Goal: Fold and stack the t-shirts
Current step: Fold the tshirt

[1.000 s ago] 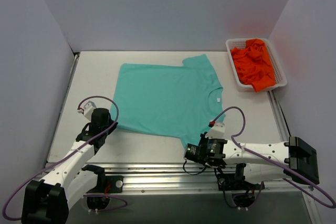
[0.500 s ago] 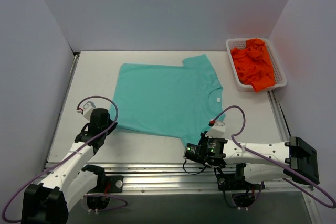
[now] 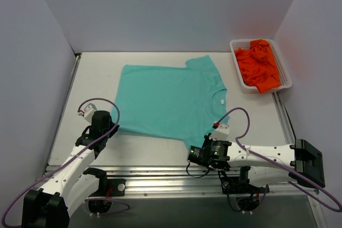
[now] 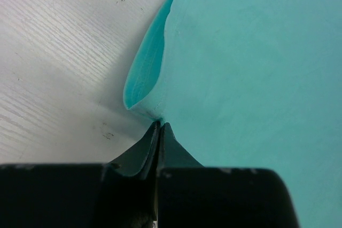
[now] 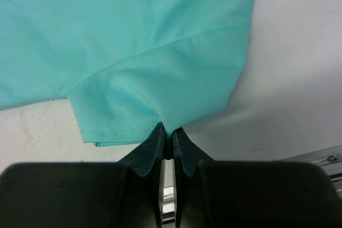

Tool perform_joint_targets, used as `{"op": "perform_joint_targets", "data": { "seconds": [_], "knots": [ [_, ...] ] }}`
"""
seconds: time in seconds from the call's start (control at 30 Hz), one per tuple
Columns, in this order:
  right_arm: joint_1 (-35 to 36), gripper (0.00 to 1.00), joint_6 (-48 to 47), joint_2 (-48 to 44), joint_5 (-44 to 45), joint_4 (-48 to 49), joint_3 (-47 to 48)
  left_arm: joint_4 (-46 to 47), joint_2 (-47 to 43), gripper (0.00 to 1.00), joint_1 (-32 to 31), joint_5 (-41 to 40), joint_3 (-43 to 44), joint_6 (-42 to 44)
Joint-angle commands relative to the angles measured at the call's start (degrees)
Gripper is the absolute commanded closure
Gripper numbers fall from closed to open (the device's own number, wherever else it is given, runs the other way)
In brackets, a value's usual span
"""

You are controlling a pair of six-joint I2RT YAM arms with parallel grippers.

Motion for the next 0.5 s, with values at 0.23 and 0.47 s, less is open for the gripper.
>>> {"op": "perform_joint_targets", "data": {
  "seconds": [0.23, 0.47],
  "knots": [
    [0.5, 1.00, 2.2, -1.6, 6.2, -6.3, 3.5, -0.3, -1.0, 0.98, -0.2, -0.8, 3.2, 1.0],
    [0.4, 1.00, 2.3, -1.9, 8.1, -7.7, 5.1, -0.9, -1.0, 0.98, -0.1, -0.8, 4.2, 1.1]
  ]
}}
